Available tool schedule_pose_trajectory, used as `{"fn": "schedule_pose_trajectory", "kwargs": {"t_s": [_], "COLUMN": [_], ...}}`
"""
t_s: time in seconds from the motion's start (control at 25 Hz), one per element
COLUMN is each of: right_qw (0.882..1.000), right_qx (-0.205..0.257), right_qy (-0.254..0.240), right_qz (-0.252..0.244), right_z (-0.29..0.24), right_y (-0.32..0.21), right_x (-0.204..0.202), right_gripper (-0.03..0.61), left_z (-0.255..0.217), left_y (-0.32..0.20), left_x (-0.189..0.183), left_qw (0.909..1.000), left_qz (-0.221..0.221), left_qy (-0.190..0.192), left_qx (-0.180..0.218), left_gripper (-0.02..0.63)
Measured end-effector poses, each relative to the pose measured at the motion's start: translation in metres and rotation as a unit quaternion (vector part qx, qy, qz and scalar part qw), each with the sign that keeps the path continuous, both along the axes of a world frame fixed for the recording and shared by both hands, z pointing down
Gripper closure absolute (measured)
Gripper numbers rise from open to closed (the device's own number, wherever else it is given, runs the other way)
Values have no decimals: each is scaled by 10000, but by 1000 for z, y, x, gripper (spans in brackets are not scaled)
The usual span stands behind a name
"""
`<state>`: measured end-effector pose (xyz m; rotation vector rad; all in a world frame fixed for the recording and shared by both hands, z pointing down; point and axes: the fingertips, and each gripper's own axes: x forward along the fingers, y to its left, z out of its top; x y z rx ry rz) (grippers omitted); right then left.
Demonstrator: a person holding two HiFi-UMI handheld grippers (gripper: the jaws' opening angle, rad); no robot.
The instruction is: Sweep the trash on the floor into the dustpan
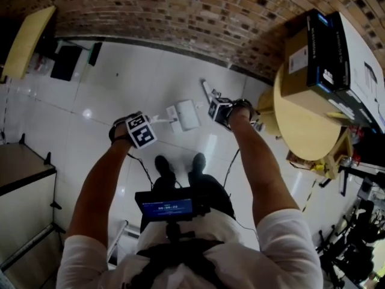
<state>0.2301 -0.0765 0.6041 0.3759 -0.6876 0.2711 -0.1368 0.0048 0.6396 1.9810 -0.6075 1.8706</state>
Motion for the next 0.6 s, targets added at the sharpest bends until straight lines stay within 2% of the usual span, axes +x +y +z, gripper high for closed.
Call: {"fn": "schedule_pose_trajectory", "kwargs": {"t_s": [0.2,0.36,0.6], "right_qw": [9999,9998,9995], "right_qx": [-86,-144,-285], "right_qy": [-71,-101,101], "right_qz": [67,104,112], "right_z": [4,6,-2], "right_y": [0,-1,-4], "right_x": [-8,-13,-12], "right_gripper": [534,534,534], "left_z": [-1,-3,-4], "left_y": [-10,-17,-27], "left_x": [2,-2,-3], "left_qw": [10000,10000,9996], "left_qz": [-10,42,145], "left_qy": [-54,50,206], "left_qx": [-8,-63,-103], "left_gripper": [612,612,611]}}
